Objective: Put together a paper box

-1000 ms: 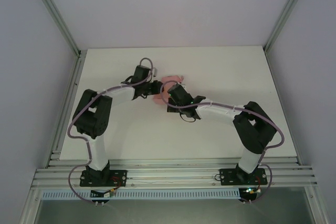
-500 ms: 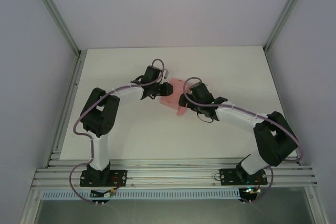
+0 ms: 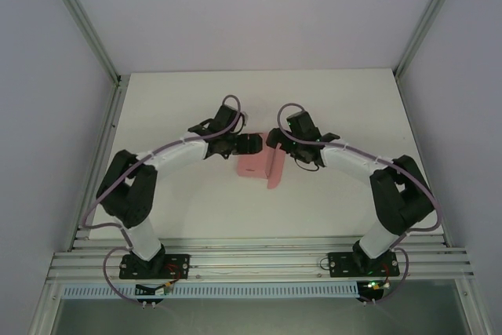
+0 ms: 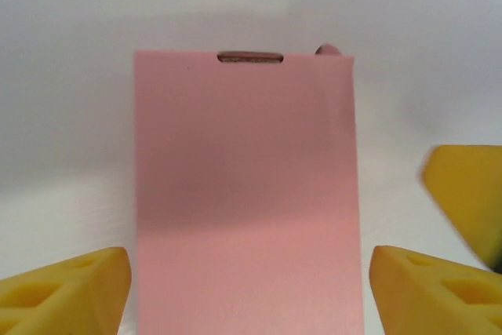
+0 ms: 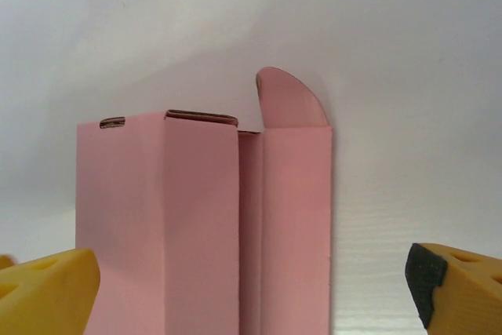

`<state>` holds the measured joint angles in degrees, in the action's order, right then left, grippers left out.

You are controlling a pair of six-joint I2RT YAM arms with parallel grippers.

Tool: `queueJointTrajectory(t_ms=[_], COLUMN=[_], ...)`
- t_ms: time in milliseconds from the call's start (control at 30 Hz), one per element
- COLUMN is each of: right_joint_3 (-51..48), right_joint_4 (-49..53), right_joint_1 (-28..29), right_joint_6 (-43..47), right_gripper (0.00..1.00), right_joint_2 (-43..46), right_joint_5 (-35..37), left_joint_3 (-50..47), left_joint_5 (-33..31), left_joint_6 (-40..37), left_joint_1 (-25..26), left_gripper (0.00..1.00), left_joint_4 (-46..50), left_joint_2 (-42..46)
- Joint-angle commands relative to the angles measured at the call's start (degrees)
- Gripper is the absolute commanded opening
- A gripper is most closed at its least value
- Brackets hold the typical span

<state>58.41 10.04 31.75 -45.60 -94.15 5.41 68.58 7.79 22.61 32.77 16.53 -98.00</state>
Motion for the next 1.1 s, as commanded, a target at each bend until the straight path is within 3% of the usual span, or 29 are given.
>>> queueJointTrajectory(t_ms=[0, 67, 167, 267, 500, 700, 833, 1067], right_joint_3=[2.20, 2.62, 2.93, 2.73, 1.65, 0.43, 0.15, -7.68], right_joint_4=[0.20, -0.48, 1.07, 3.42, 5.20, 1.03, -0.37, -16.96], right_joint_1=[-0.19, -0.10, -0.08, -0.09, -0.10, -0.10, -0.16, -2.83], right_joint_6=[1.37, 1.83, 2.38, 2.68, 1.86, 2.35, 1.41, -3.93], right_gripper=[1.00, 1.00, 1.00, 1.00, 0.92, 0.90, 0.90, 0.89], right_joint_2=[-3.21, -4.40, -5.55, -6.69, -9.66, -9.27, -9.10, -6.87], right_joint_5=[-3.30, -5.17, -4.44, -4.00, -4.35, -5.86, -6.66, -20.92], left_joint_3=[-0.18, -1.07, -4.01, -4.59, -3.45, -4.23, -7.07, -16.06], left_joint_5=[-4.98, -3.79, 4.14, 10.21, 17.95, 22.32, 20.62, 21.36], left_joint_6=[-0.90, -0.79, 0.08, -0.87, -0.86, -0.25, 0.73, 5.60], left_joint_1=[-1.83, -4.12, -7.00, -7.02, -7.03, -7.02, -7.04, -9.42], left_gripper=[0.84, 0.84, 0.85, 0.87, 0.83, 0.57, 0.39, 0.31], left_joint_4=[5.53, 5.90, 1.76, -0.08, -6.50, -10.38, -12.05, -20.44], left_joint_2=[3.08, 2.62, 0.78, -2.37, -8.09, -10.70, -10.81, -10.52])
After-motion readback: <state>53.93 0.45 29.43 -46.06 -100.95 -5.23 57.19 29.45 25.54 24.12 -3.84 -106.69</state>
